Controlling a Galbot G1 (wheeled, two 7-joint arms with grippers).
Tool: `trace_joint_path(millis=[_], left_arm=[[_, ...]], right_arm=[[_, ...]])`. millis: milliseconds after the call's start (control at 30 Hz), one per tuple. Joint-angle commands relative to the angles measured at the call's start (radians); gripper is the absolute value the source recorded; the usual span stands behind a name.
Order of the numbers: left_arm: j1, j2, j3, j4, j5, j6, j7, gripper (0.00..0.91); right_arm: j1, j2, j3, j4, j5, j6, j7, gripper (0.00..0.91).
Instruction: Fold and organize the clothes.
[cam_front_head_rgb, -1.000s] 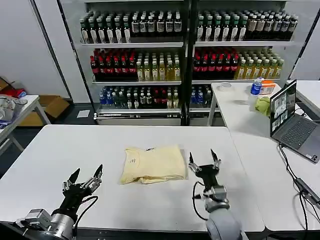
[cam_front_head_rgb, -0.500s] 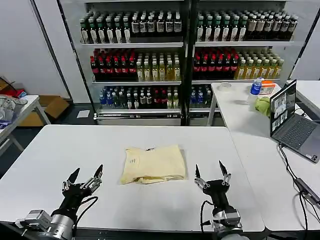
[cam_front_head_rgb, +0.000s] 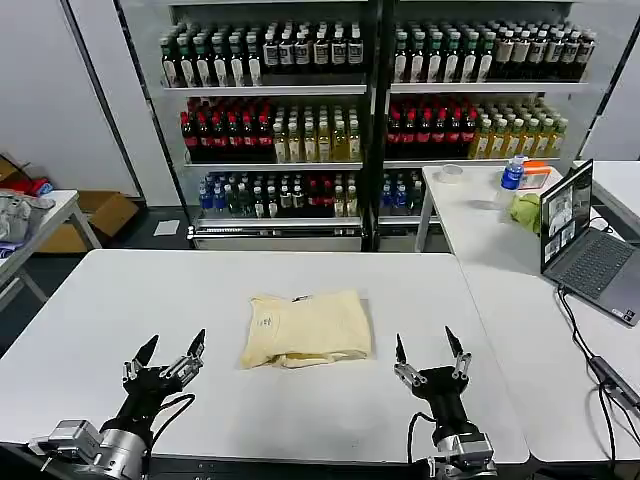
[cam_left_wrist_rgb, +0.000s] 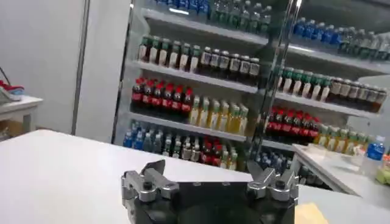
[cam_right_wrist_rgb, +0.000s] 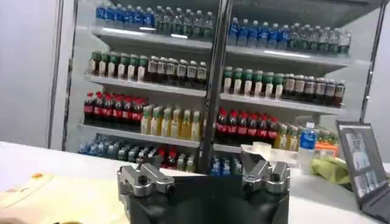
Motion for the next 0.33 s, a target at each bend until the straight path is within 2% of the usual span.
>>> trace_joint_path(millis=[33, 333], left_arm=[[0.001, 0.0, 0.004, 0.003, 0.006, 0.0, 0.004, 0.907], [0.008, -0.003, -0.003, 0.011, 0.01, -0.005, 0.011, 0.907]], right_arm=[[-0.03, -0.008, 0.01, 0.032, -0.008, -0.001, 0.009, 0.907], [-0.022, -0.002, 0.006, 0.02, -0.013, 0.002, 0.018, 0.907]])
